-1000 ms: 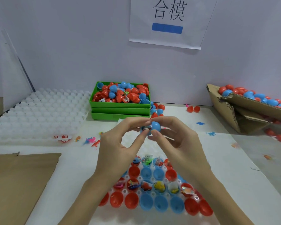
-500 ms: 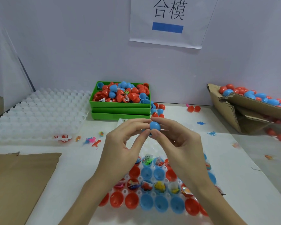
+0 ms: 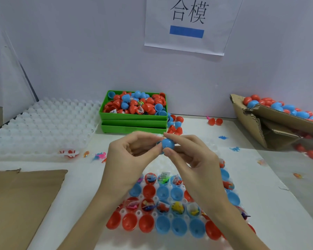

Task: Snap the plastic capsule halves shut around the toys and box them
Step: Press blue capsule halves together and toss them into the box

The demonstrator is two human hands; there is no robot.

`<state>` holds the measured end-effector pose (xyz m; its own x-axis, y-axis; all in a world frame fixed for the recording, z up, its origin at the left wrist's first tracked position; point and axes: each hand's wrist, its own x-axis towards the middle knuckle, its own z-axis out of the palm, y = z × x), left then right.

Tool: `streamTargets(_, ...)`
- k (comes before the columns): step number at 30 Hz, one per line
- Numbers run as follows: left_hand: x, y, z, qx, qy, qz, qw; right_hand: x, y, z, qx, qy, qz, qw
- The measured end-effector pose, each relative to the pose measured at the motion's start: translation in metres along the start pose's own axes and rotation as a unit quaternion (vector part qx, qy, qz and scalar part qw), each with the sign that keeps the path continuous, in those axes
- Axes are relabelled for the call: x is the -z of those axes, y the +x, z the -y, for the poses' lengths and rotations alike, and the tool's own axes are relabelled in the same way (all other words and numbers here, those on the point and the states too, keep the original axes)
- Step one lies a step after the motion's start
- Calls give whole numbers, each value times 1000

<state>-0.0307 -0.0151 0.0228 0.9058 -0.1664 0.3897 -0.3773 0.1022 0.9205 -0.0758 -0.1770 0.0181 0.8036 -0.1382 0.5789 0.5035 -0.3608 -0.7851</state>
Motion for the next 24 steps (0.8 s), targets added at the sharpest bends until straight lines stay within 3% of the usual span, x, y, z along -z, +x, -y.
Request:
streamTargets(11,-5,-4,0,-56,92,29,994,3,1,0,-45,22,-31,998)
streamTargets(14,-6,-5,2,-60,86,57,993,4,3,0,-56,37,-33,997)
streamTargets(21,-5,-2,1,-52,20,32,998,5,3,1,-60,71,-18,996)
streamTargets(24,-4,-2,2,-60,39,30,997,8,5,3,-58,72,-3,996)
